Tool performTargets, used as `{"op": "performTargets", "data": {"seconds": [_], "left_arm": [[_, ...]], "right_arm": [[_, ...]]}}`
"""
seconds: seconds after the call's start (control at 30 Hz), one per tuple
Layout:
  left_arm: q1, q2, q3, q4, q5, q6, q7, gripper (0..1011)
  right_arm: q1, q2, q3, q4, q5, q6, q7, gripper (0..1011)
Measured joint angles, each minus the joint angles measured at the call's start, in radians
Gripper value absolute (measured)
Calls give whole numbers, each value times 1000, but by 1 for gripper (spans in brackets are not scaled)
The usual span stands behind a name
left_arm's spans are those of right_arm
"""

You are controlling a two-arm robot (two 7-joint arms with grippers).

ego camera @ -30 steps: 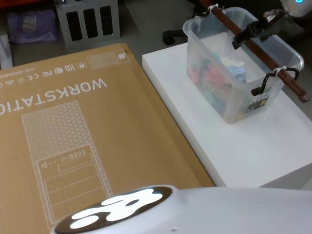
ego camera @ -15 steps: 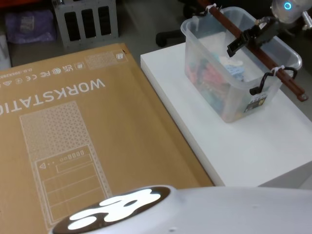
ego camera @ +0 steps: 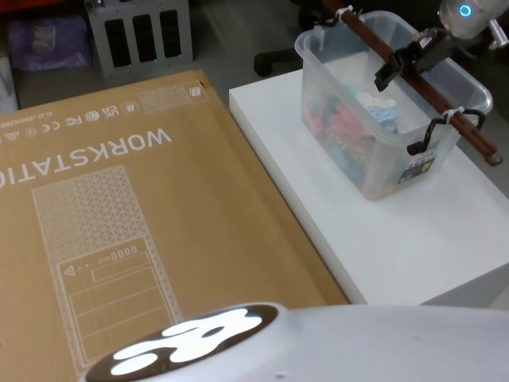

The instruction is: Use one hand to grasp the basket and place it at the designated location.

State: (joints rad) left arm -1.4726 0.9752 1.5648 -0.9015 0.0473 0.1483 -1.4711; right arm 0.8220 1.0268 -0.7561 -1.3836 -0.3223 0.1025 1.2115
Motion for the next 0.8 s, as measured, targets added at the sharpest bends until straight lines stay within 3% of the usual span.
{"op": "performTargets", "data": {"seconds": [0.17,0.43,0.8], "left_arm": [[0,0,0,0,0,0,0,0],[0,0,0,0,0,0,0,0],[0,0,0,0,0,0,0,0]], "right_arm": [[3,0,-2,1,4,3,-3,455],[4,2,-5,-1,7,5,-7,230],[5,5,-6,-7,9,7,-10,226]]}}
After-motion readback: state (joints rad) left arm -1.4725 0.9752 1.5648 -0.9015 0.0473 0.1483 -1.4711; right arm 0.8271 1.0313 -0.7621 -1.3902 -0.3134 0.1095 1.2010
